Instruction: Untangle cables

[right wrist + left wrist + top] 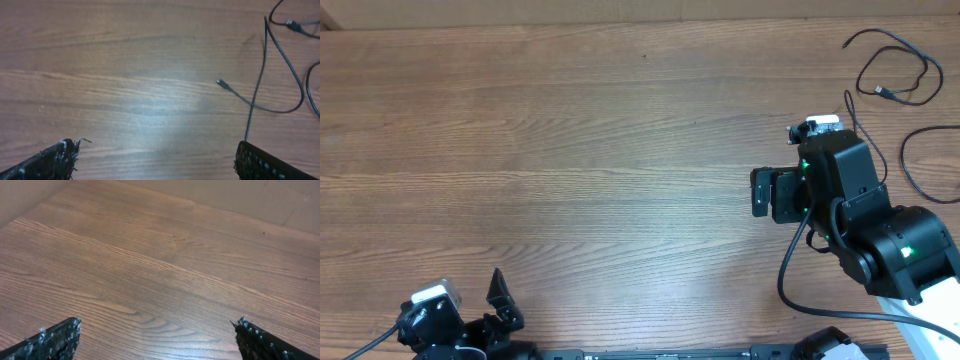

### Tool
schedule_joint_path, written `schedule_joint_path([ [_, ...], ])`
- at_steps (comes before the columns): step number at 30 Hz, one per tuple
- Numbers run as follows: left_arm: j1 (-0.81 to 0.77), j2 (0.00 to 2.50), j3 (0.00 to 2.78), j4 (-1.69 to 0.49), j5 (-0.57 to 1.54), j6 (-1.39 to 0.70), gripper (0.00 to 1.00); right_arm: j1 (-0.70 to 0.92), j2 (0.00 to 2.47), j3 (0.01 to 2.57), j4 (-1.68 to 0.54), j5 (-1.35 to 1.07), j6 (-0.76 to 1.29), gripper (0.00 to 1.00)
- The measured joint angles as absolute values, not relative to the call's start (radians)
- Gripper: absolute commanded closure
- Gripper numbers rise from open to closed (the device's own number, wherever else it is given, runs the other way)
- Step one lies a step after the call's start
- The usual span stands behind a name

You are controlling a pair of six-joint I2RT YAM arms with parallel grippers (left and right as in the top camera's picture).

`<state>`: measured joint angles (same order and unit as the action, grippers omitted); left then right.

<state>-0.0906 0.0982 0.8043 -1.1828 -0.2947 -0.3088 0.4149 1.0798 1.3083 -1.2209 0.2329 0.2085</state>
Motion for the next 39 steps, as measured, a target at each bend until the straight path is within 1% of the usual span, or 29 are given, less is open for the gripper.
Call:
schedule_joint_path([
  [9,-0.091,0.098,0.804,-1.183,-0.295,-0.309,0.0,0.415,1.08,1.308,-1.225,0.233,0.21,0.0],
  [12,-0.091,0.098,0.804,-1.183,-0.295,-0.309,0.0,0.415,1.08,1.308,-1.183,0.233,0.224,0.0],
  [15,-0.091,0.098,0.804,-1.182,-0.295,-0.309,0.01,0.413,1.079,1.307,-1.09,0.244,0.235,0.0],
  [17,-0.091,0.098,0.804,-1.183,-0.295,-0.309,0.0,0.39,1.05,1.282,-0.953,0.244,0.236,0.0],
  [20,-0.091,0.098,0.804,-1.182,-0.295,-0.309,0.0,0.298,0.949,1.195,-0.741,0.215,0.237,0.0],
  [21,-0.091,0.098,0.804,-1.183,-0.294,-0.309,0.0,0.244,0.888,1.141,-0.661,0.192,0.238,0.0],
  [24,-0.091,0.098,0.804,-1.183,-0.292,-0.309,0.01,0.133,0.748,1.0,-0.511,0.126,0.24,0.0],
  [26,-0.091,0.098,0.804,-1.183,-0.291,-0.309,0.0,0.064,0.627,0.834,-0.336,0.064,0.25,0.0],
  [27,-0.091,0.098,0.804,-1.183,-0.291,-0.309,0.0,0.045,0.579,0.765,-0.287,0.039,0.26,0.0],
  [32,-0.091,0.098,0.803,-1.183,-0.29,-0.309,0.01,0.0,0.367,0.392,0.035,-0.009,0.356,0.0],
  [37,-0.091,0.098,0.803,-1.182,-0.289,-0.309,0.0,-0.027,0.281,0.153,0.207,-0.023,0.451,0.0],
  [39,-0.091,0.098,0.803,-1.183,-0.288,-0.309,0.01,-0.033,0.274,0.107,0.26,-0.023,0.472,0.0],
])
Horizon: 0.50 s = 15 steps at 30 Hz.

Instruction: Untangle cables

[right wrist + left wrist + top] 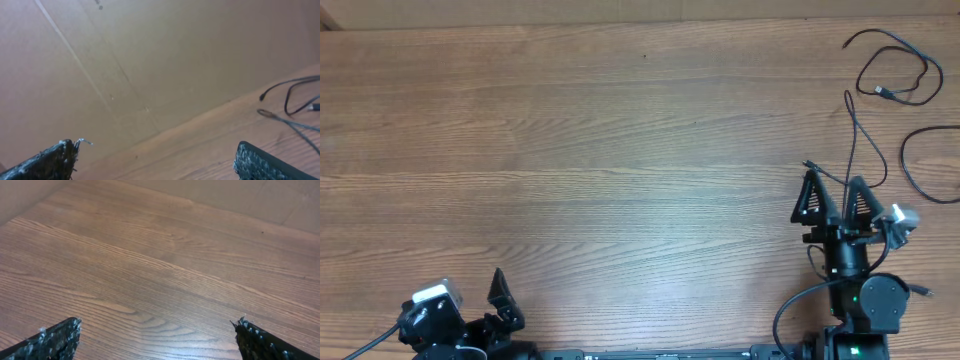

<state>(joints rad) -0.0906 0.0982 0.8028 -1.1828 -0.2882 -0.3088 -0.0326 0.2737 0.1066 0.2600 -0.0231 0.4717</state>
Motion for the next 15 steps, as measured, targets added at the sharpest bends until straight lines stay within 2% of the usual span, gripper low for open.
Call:
schedule_joint_path([
  [8,-0.091,0.098,0.803,-1.183,-0.288,-0.309,0.0,-0.083,0.144,0.076,0.224,-0.026,0.493,0.0],
  [15,-0.091,0.098,0.803,-1.182,-0.288,-0.309,0.0,-0.084,0.019,0.071,0.081,-0.012,0.491,0.0],
])
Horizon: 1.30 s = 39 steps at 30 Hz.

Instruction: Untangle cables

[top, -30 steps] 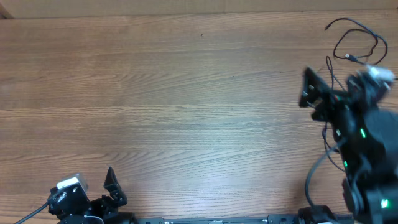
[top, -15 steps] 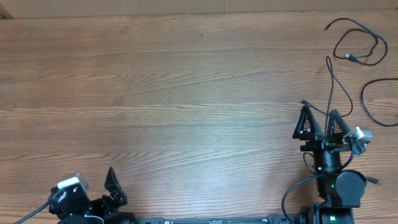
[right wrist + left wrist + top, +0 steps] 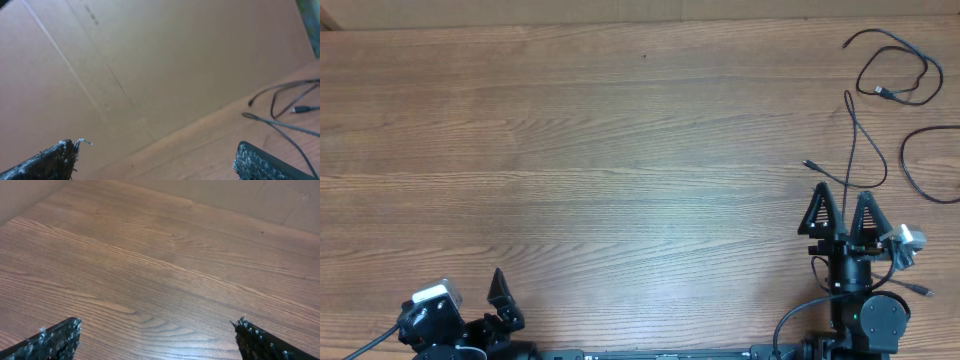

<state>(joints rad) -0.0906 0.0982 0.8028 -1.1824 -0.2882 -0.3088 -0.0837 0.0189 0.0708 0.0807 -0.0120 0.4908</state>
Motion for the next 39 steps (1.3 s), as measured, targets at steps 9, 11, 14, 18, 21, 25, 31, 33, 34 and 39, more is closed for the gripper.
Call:
schedule_joint_path([
  [9,-0.091,0.098,0.803,-1.183,-0.288,-0.309,0.0,-0.037,0.011,0.033,0.053,-0.01,0.374,0.0],
  [11,-0.091,0.098,0.803,-1.183,-0.288,-0.309,0.0,-0.027,0.011,0.019,-0.017,-0.011,0.35,0.0],
  [14,-0.091,0.098,0.803,-1.182,-0.288,-0.309,0.01,-0.024,0.011,0.018,-0.084,-0.01,0.304,0.0],
  [18,-0.091,0.098,0.803,-1.183,-0.288,-0.309,0.0,-0.024,0.011,0.018,-0.09,-0.011,0.212,0.0],
  [21,-0.091,0.098,0.803,-1.183,-0.288,-0.309,0.0,-0.024,0.011,0.018,-0.09,-0.011,0.156,0.0],
  [25,-0.091,0.098,0.803,-1.183,-0.288,-0.309,0.0,-0.025,0.011,0.018,-0.09,-0.011,0.103,0.0],
  [31,-0.091,0.098,0.803,-1.183,-0.288,-0.309,0.0,-0.025,0.011,0.018,-0.09,-0.01,0.082,0.0],
  [33,-0.091,0.098,0.803,-1.183,-0.288,-0.309,0.0,-0.025,0.011,0.018,-0.09,-0.011,0.078,0.0],
  [34,-0.091,0.098,0.803,-1.183,-0.288,-0.309,0.0,-0.025,0.011,0.018,-0.09,-0.01,0.077,0.0],
  [39,-0.091,0.098,0.803,-1.183,-0.288,-0.309,0.01,-0.024,0.011,0.018,-0.09,-0.01,0.078,0.0],
])
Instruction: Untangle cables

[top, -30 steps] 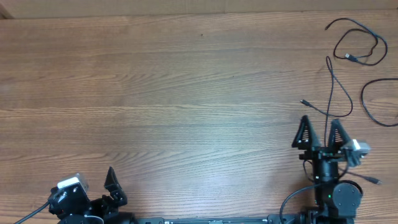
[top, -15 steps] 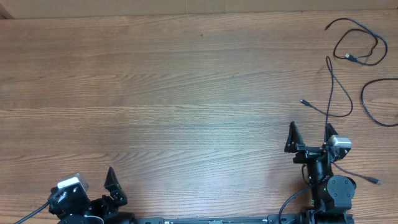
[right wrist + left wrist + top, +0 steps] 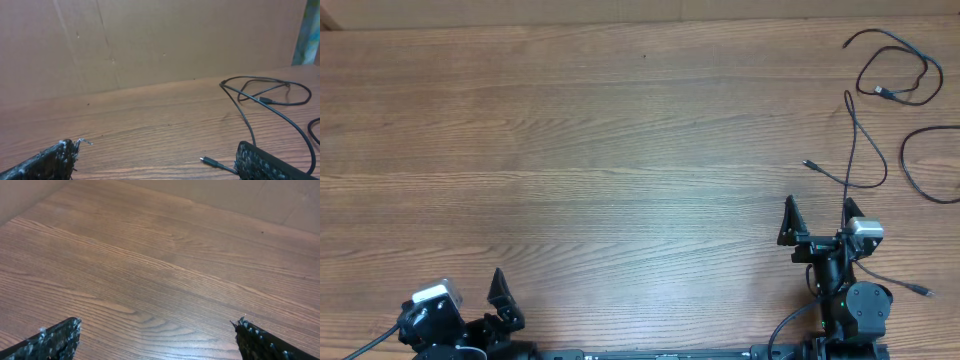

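Note:
Thin black cables lie at the table's far right. One forms a loop (image 3: pixel 895 68) at the back corner, also seen in the right wrist view as the loop (image 3: pixel 265 95). A long cable (image 3: pixel 855 150) runs forward from it and ends in a small plug (image 3: pixel 808 163), the plug (image 3: pixel 207 161) lying just ahead of my right fingers. A third cable (image 3: pixel 912 168) curves off the right edge. My right gripper (image 3: pixel 817 225) (image 3: pixel 155 147) is open near the front edge, holding nothing. My left gripper (image 3: pixel 470 295) (image 3: pixel 157 322) is open over bare wood at the front left.
A wooden table (image 3: pixel 600 150) fills the overhead view. A brown cardboard wall (image 3: pixel 150 40) stands along its back edge. Both arm bases sit at the front edge.
My right gripper has shifted slightly left and back at the front edge, and its camera now faces level across the table at the cables instead of up at the cardboard wall. The left arm is unchanged.
My right arm first reached out over the right side, open, looking down on the long cable and its plug. Then it stood back at the front edge, tilted up at the wall. Now it faces the cables. The cables and the left arm have not moved.

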### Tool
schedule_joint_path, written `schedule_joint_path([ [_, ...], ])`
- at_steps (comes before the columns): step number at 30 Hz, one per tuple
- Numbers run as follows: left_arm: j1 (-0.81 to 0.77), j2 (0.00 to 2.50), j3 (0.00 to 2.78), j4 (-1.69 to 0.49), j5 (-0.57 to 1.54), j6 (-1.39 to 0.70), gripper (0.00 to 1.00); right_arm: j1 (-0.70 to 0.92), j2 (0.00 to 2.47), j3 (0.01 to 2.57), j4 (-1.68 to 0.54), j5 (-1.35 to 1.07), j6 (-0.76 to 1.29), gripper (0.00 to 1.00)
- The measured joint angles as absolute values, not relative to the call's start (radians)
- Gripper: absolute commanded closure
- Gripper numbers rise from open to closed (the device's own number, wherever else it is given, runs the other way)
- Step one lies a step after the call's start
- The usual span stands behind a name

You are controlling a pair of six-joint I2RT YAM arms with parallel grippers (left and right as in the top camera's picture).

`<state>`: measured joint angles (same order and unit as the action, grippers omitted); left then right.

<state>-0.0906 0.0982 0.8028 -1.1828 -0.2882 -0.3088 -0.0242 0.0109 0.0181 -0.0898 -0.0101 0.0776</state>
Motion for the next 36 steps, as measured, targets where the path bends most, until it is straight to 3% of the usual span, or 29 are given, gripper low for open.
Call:
schedule_joint_path([
  [17,-0.091,0.098,0.803,-1.172,-0.284,-0.309,0.0,-0.025,0.011,0.018,-0.09,-0.01,0.078,0.0],
  [19,-0.09,0.098,0.801,-1.099,-0.28,-0.31,0.0,-0.025,0.011,0.018,-0.089,-0.01,0.077,0.0],
  [24,-0.045,0.094,0.741,-0.628,-0.24,-0.308,0.01,-0.025,0.01,0.018,-0.09,-0.01,0.078,0.0],
  [30,0.002,0.094,0.432,-0.165,-0.034,-0.211,0.0,-0.024,0.011,0.018,-0.09,-0.01,0.077,0.0],
  [36,0.002,0.094,0.211,-0.003,0.086,-0.146,0.01,-0.024,0.011,0.018,-0.09,-0.01,0.078,0.0],
])
